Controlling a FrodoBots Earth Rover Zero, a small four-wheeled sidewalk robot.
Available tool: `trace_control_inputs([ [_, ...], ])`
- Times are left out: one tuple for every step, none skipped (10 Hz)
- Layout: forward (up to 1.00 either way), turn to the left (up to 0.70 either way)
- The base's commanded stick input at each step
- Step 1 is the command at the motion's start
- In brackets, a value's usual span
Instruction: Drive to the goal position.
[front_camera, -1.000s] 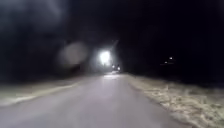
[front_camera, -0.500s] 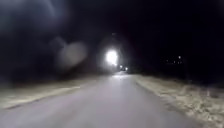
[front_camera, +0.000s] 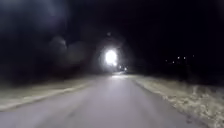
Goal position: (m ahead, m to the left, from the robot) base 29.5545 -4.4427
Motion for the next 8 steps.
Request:
trace_control_inputs([
  [1.00,0.00],
  [1.00,0.00],
  [1.00,0.00],
  [1.00,0.00],
  [1.00,0.00],
  [1.00,0.00],
  [1.00,0.00],
  [1.00,0.00],
])
